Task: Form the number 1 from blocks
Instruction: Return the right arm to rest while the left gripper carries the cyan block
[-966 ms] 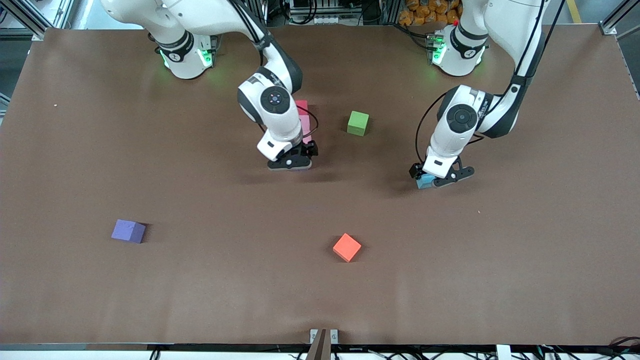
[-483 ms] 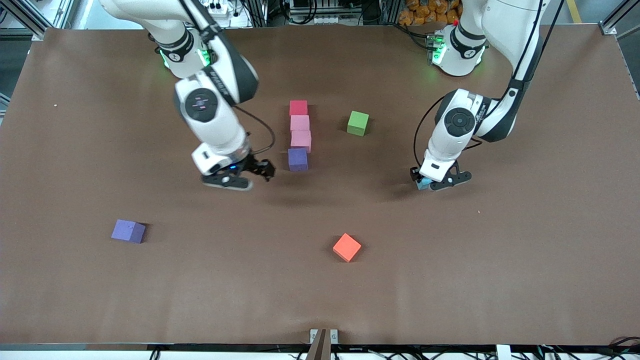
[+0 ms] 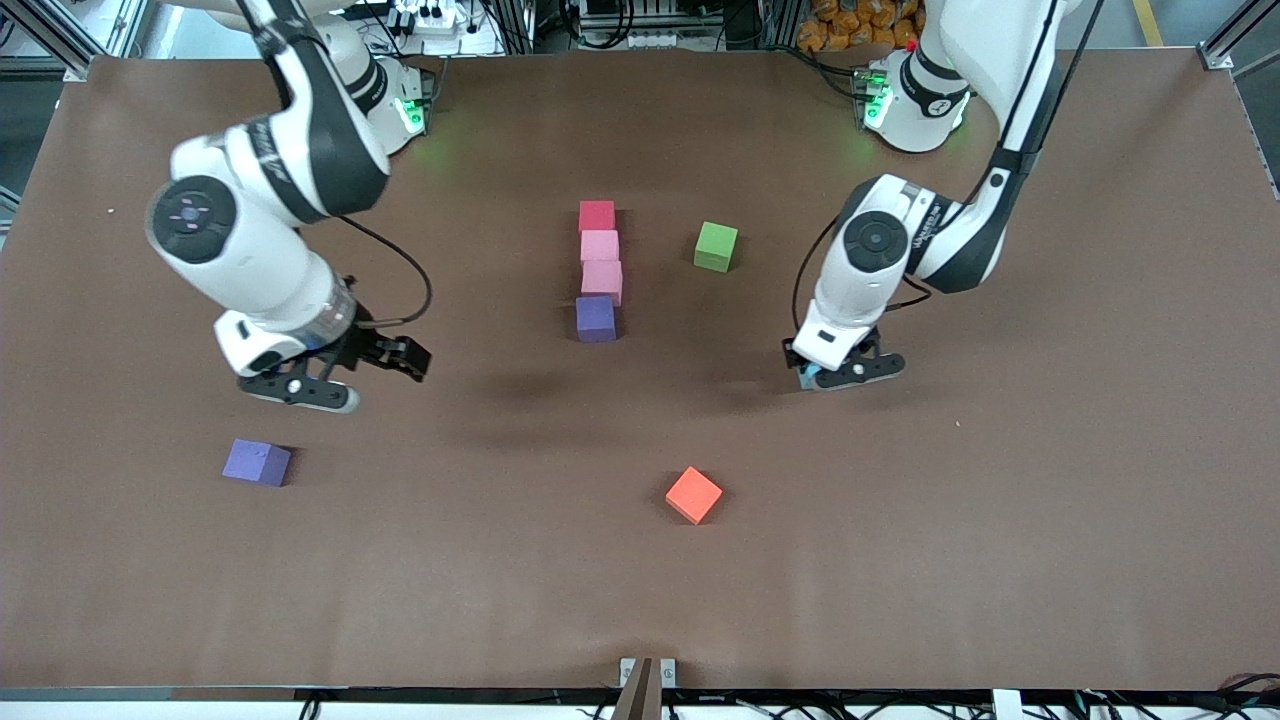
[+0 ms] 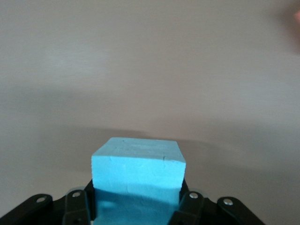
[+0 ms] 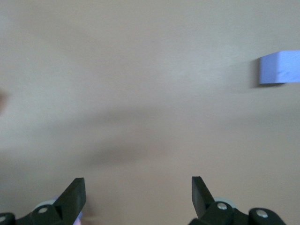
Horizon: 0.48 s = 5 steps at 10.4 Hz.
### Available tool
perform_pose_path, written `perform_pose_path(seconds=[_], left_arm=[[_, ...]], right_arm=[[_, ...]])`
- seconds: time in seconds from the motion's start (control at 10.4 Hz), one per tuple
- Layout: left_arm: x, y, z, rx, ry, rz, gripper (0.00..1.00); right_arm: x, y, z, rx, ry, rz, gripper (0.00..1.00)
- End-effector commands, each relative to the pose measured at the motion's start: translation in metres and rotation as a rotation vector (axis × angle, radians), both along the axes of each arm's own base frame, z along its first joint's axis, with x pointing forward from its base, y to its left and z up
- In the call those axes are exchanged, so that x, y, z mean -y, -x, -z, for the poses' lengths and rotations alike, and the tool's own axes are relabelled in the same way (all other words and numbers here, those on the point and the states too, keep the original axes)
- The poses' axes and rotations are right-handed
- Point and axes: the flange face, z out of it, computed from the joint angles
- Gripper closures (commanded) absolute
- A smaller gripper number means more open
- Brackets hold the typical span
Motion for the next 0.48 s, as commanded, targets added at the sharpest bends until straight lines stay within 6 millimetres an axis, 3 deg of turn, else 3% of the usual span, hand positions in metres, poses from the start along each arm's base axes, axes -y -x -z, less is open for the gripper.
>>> perform_pose_path(seconds=[0.0, 0.29, 0.39], left_arm=[[0.076, -0.042, 0.0, -0.098, 0.041, 0.011, 1.0], [0.143, -0.034, 0.015, -0.102, 0.065, 0.008, 1.0], [0.162, -0.031, 0.023, -0.098, 0.071, 0.021, 1.0]], right_arm=[[0.047, -0.01, -0.038, -0.017, 0.01, -0.014, 0.0], [0.097, -0.013, -0.074, 0.037, -0.001, -0.009, 0.0], [0.112, -0.006, -0.092, 0.052, -0.002, -0.027, 0.0]])
